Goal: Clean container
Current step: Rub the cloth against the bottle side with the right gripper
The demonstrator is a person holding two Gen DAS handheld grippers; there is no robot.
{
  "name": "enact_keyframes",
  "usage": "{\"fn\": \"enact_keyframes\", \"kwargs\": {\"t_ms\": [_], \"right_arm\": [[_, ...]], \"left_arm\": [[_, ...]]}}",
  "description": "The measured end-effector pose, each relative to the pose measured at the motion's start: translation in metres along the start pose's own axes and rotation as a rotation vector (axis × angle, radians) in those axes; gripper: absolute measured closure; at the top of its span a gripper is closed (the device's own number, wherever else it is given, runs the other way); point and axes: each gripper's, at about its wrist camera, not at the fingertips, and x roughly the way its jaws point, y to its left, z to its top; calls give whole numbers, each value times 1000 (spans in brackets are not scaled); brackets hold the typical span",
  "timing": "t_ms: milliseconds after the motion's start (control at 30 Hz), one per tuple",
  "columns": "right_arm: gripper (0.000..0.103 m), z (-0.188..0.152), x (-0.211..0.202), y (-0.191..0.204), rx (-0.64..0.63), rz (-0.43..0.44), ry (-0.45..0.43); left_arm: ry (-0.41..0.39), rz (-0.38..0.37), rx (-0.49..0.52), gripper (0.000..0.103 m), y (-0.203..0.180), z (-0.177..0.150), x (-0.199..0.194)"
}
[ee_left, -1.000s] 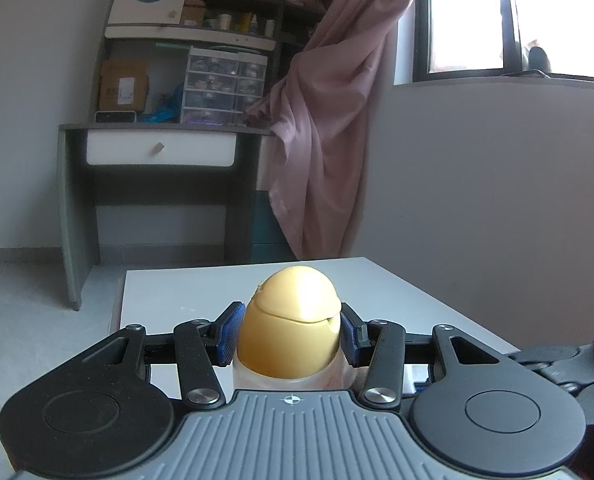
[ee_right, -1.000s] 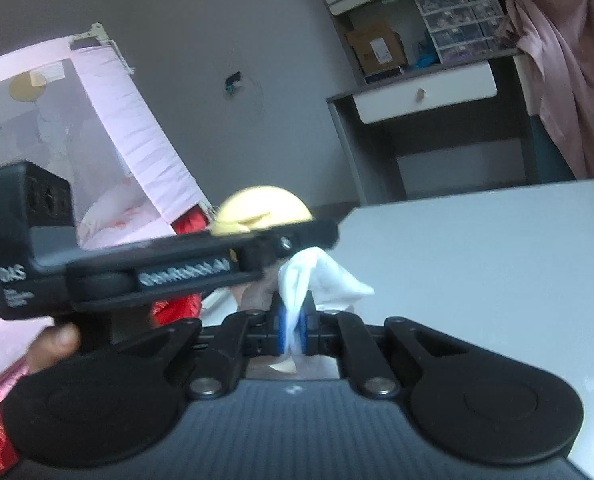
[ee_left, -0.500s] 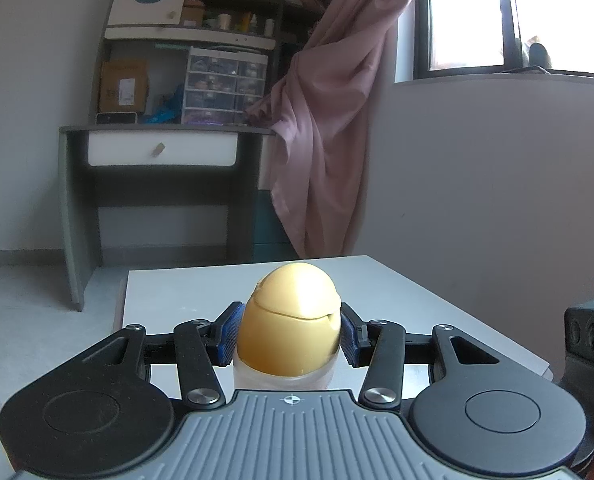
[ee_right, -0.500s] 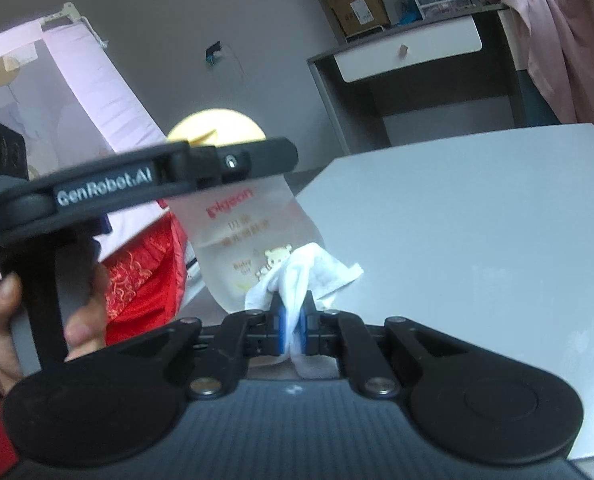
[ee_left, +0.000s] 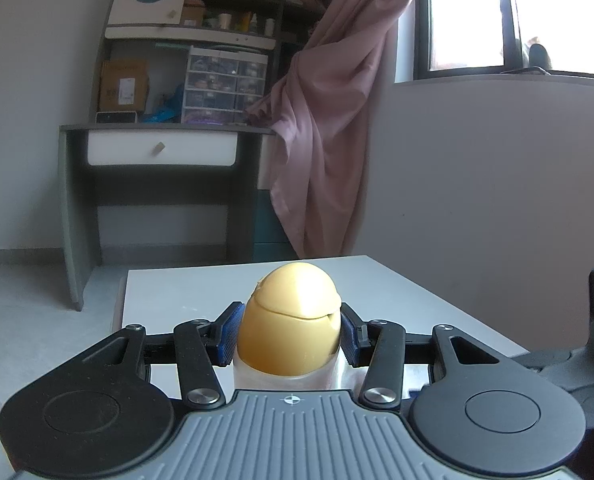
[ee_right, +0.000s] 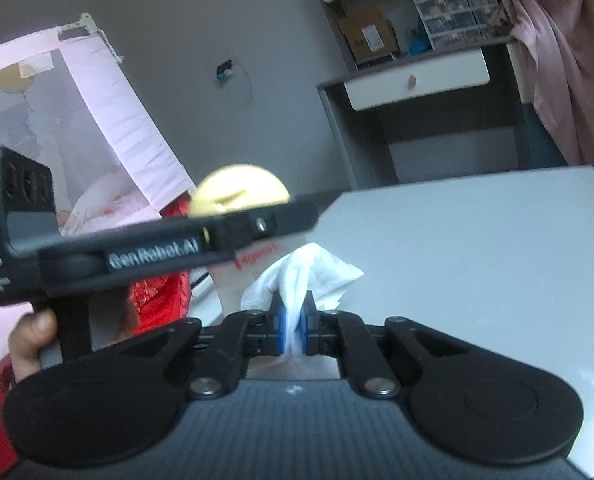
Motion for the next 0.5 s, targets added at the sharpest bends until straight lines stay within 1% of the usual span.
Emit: {"fn": "enact_keyframes", "kwargs": {"t_ms": [133,233,500], "right_arm": [[96,2,-6,3,-8,9,-19],[96,0,-4,2,-9,12,-16],[96,-11,13,-9,30,-7,53]], "left_arm": [[-2,1,4,55,0,-1,1],[-1,2,3,55,0,0,1],[0,1,-1,55,1,3,1]]}}
